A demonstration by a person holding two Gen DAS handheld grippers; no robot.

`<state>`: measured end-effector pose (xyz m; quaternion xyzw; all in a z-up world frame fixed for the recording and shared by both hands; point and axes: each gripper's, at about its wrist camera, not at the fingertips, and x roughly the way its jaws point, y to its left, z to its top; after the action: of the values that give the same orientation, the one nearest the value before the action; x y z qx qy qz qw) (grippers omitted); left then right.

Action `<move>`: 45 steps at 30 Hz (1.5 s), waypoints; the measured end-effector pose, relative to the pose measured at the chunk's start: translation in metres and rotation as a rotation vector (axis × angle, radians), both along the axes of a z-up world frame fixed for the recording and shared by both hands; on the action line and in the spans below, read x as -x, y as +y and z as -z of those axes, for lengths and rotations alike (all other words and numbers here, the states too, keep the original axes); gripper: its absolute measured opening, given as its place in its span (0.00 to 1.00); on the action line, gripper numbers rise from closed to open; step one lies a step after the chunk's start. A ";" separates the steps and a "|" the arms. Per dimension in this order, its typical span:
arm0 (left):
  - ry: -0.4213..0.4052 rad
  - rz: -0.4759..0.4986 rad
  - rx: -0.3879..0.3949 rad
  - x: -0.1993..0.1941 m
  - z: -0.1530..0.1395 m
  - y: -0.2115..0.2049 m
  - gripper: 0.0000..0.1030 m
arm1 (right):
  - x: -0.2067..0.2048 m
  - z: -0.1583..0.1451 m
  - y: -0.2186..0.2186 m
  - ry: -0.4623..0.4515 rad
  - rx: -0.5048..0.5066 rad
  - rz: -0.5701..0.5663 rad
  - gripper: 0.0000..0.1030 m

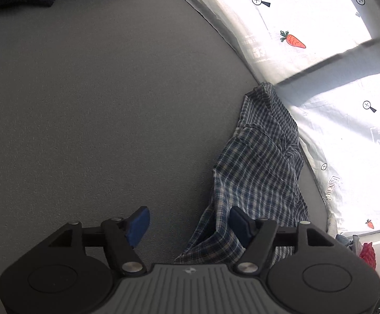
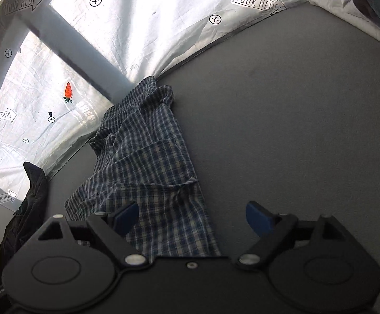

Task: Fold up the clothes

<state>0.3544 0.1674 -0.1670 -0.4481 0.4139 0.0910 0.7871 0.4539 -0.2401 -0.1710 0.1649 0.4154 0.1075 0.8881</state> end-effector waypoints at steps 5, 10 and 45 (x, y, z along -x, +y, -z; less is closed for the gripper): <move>-0.016 0.009 0.077 0.013 -0.001 -0.009 0.77 | 0.048 -0.009 0.033 -0.181 0.429 -0.217 0.96; -0.038 -0.016 0.210 0.029 0.003 -0.016 0.81 | 0.086 -0.003 0.058 -0.301 0.690 -0.349 0.96; -0.123 -0.189 0.490 0.029 0.029 -0.019 0.12 | 0.065 0.081 -0.037 0.363 -0.939 0.357 0.11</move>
<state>0.3252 0.1485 -0.1960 -0.6666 0.3314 0.0338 0.6669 0.3892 -0.2766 -0.2524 0.6286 0.4349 0.0990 0.6372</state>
